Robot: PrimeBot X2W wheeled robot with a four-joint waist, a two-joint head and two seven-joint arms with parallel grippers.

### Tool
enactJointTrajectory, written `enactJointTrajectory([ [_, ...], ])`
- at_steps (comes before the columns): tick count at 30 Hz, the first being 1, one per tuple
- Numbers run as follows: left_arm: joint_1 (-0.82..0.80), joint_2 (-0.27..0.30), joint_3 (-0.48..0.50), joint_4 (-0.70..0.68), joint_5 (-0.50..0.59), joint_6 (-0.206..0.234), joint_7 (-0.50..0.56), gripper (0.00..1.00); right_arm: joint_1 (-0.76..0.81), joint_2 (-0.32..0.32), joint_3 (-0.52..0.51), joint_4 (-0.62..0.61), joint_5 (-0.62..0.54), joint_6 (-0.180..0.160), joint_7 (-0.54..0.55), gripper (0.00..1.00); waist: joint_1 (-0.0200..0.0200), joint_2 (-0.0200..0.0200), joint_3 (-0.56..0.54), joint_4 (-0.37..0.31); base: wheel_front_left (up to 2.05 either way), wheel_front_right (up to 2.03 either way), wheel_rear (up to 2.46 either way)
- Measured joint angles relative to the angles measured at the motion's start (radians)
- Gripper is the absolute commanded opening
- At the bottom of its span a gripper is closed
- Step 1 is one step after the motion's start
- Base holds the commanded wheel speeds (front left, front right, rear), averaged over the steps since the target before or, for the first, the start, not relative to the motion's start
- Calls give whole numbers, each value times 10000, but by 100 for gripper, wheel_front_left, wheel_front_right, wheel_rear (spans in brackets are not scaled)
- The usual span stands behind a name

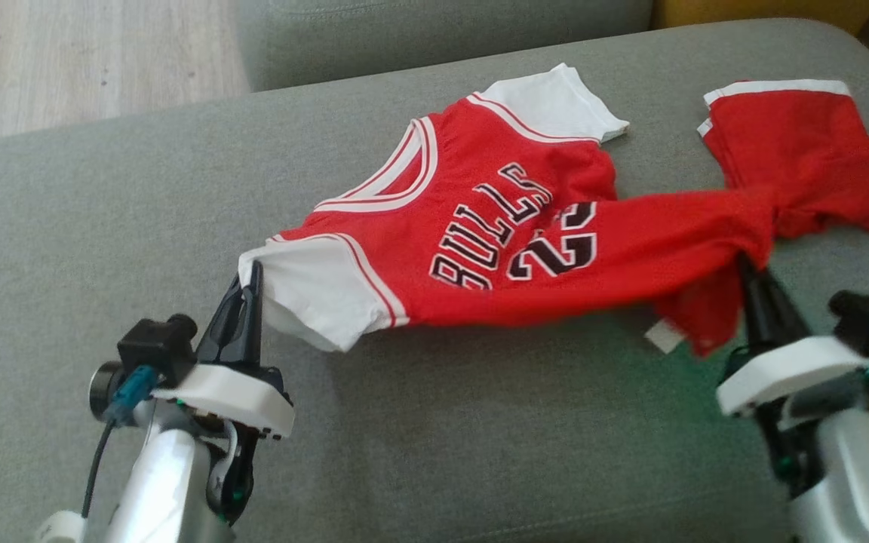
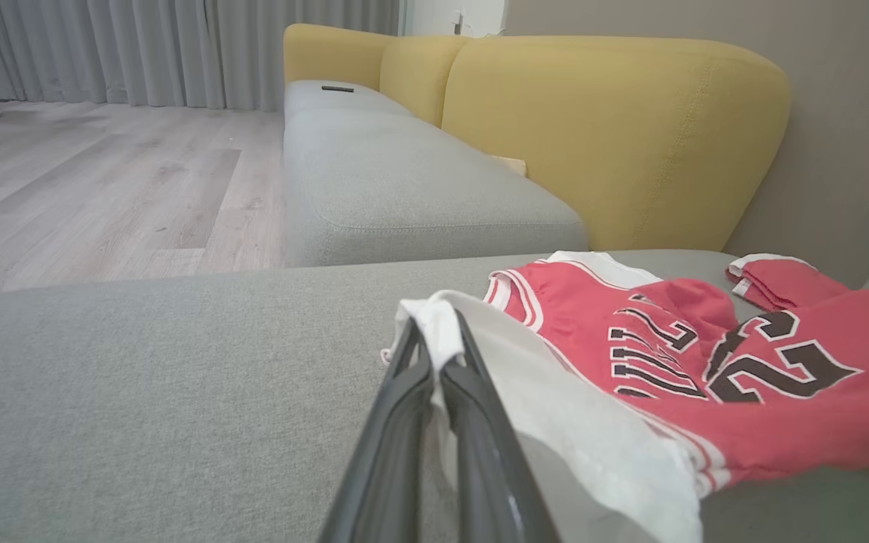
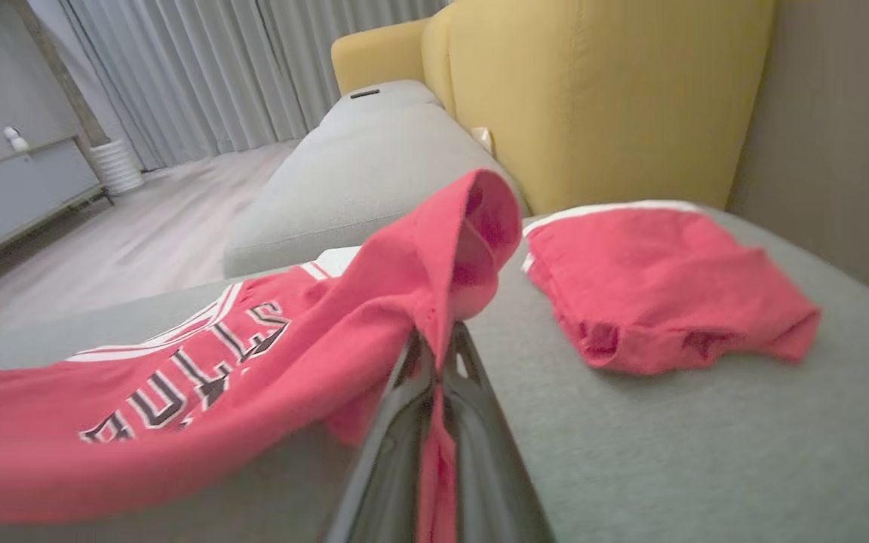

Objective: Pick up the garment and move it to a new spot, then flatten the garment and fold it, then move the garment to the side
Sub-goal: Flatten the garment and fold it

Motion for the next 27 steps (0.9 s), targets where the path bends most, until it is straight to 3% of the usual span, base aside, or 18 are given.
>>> enactJointTrajectory([
  [6, -3, -10, -25, -59, 0, -4, 0, 0, -851, -627, -221, 151, -667, 0, 328, 0, 0, 0, -25, 75, 0, 0, 0],
  [13, 144, -12, -165, -36, -163, -4, 0, 0, -1369, -1091, -75, 531, -2184, 0, -504, 0, 0, 0, 34, 378, 0, 0, 0],
  [22, 566, -10, -272, 663, 23, -4, 0, 0, 1059, 433, -198, 1160, -1860, 0, -698, 0, 0, 0, 58, 499, 0, 0, 0],
  [23, 566, -10, -247, 686, 50, -4, 0, 0, 1239, 485, -192, 1246, -1712, 0, -675, 34, 0, 0, 62, 480, 0, 0, 0],
  [24, 565, -10, -203, 709, 102, -4, 0, 0, 1361, 514, -196, 1290, -1615, 0, -629, 100, 0, 0, 66, 456, 0, 0, 0],
  [25, 564, -10, -134, 744, 121, -6, 0, 0, 1404, 550, -230, 1333, -1553, 0, -623, 100, 0, 0, 69, 424, 0, 0, 0],
  [26, 564, -10, -73, 782, 123, -6, 0, 11, 1400, 571, -234, 1333, -1476, 0, -621, 100, 0, 0, 72, 395, 0, 0, 0],
  [27, 564, -6, -29, 826, 123, -6, 0, 11, 1387, 589, -226, 1325, -1415, 0, -623, 100, 0, 0, 75, 365, 0, 0, 0],
])
